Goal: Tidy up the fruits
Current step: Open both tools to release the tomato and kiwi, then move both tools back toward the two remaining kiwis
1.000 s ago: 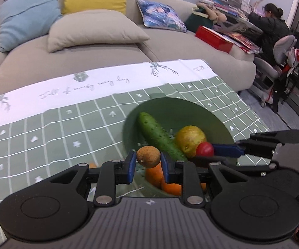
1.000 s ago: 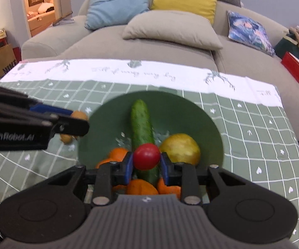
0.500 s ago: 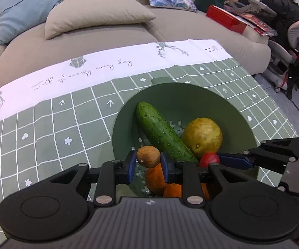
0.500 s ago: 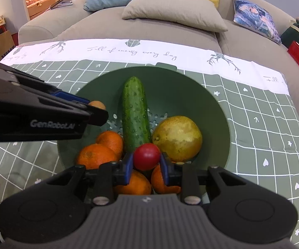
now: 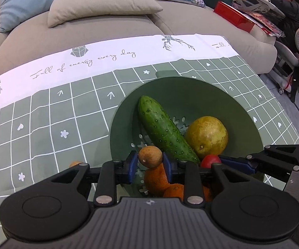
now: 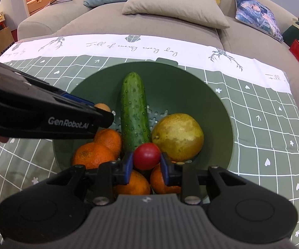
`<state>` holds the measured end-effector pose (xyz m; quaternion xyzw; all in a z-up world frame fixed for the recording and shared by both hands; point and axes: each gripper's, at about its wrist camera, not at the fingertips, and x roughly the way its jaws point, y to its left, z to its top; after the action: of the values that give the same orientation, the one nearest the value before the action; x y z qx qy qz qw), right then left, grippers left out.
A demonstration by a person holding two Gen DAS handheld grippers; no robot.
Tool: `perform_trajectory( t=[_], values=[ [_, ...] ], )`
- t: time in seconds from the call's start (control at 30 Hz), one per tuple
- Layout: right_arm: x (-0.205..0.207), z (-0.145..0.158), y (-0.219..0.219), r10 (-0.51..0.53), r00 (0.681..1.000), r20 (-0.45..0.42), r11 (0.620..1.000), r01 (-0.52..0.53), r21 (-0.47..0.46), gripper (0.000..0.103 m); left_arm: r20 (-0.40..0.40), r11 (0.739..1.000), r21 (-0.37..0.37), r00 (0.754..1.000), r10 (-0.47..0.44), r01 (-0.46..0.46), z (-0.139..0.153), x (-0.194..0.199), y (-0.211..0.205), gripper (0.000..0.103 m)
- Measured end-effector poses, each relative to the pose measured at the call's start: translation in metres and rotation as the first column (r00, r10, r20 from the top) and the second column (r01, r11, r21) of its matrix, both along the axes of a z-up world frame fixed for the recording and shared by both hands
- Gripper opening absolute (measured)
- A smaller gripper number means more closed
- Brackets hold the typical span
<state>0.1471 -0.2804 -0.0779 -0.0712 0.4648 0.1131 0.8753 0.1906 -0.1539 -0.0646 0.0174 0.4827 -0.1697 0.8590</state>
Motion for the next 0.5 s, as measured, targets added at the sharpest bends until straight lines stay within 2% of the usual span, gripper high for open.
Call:
perform_trajectory(
  t=[0.07,0.13,0.17,0.2,0.33,0.5],
  values=[
    [0.000,0.001,0.000,-0.002,1.000,-0.001,1.000,0.002,-0.001,0.025,-0.009,1.000,-0.015,1.000,0.001,-0.001,0.001,0.000,0.001,0.037],
    [-0.001,0.003,0.001,-0.006,1.000,0.001,1.000,0.006,-0.005,0.035,-0.002,1.000,-0.027,1.000,0.004,-0.004,0.004,-0.002,0.003,0.041],
    [-0.002,0.004,0.001,-0.008,1.000,0.006,1.000,0.008,-0.005,0.044,0.007,1.000,-0.031,1.000,0.004,-0.004,0.006,-0.003,0.004,0.043],
    [-0.003,0.006,0.001,-0.011,1.000,0.013,1.000,0.011,-0.007,0.048,0.015,1.000,-0.031,1.000,0.004,-0.004,0.008,-0.005,0.004,0.048],
    [-0.006,0.014,0.002,-0.021,0.999,0.025,1.000,0.022,-0.019,0.049,0.044,0.999,-0.050,0.999,0.009,-0.006,0.018,-0.013,0.011,0.050],
    [-0.012,0.029,0.008,-0.043,0.997,0.067,0.999,0.044,-0.017,0.055,0.086,0.996,-0.069,0.994,0.060,-0.055,0.036,-0.024,0.032,0.050]
  ],
)
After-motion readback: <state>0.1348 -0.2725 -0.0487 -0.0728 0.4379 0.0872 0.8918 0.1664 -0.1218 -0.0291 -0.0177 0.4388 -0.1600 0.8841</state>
